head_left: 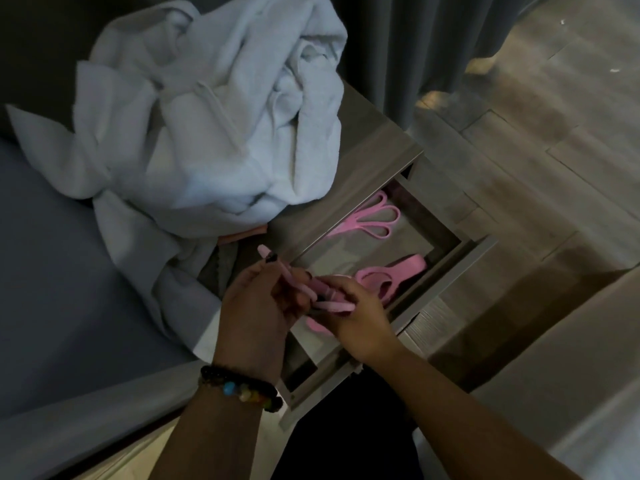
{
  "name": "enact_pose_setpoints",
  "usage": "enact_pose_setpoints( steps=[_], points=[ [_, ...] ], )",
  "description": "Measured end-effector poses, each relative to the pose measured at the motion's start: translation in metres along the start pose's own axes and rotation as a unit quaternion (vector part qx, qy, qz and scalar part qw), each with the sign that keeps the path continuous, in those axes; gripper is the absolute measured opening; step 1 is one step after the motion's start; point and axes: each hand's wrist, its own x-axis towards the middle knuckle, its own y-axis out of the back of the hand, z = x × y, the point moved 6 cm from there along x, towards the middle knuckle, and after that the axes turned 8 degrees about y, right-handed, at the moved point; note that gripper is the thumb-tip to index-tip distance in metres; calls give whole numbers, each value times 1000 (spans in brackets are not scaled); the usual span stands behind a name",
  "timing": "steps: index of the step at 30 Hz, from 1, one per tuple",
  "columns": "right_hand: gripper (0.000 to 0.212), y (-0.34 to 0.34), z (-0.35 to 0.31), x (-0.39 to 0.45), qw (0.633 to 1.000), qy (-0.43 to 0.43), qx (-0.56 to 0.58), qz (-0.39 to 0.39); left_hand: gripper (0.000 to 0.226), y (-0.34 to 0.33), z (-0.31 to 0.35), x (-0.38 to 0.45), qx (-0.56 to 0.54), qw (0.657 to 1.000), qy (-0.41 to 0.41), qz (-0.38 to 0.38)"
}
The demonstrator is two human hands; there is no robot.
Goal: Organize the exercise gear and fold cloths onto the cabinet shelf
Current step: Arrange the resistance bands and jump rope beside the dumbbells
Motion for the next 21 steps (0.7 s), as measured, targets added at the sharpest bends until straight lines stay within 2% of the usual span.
enact_pose_setpoints(
  steps=[2,6,9,11,13,16,18,21],
  points=[
    [47,-6,1,0,999,-18,34,-4,26,9,-3,3,6,999,35,-7],
    [55,-20,6,-3,998,-17,22,-62,30,25,-2,8,25,997,63,-33],
    [48,-30,6,-4,997,0,39,-63,39,36,0,6,18,995,83,-52],
    [34,-34,2,-3,998,24,37,-53,37,42,8,5,36,995,65,-64],
    [24,-34,-2,-3,998,23,37,-48,22,51,17,4,48,996,42,-58],
    [19,-28,-6,-2,994,-46,102,-12,14,62,26,6,138,990,-19,-23],
    [17,-23,-11,1,977,-95,189,20,14,58,26,2,170,982,-65,-39],
    [12,-16,-17,6,966,-132,220,22,27,47,18,0,246,959,-111,-83]
  ],
)
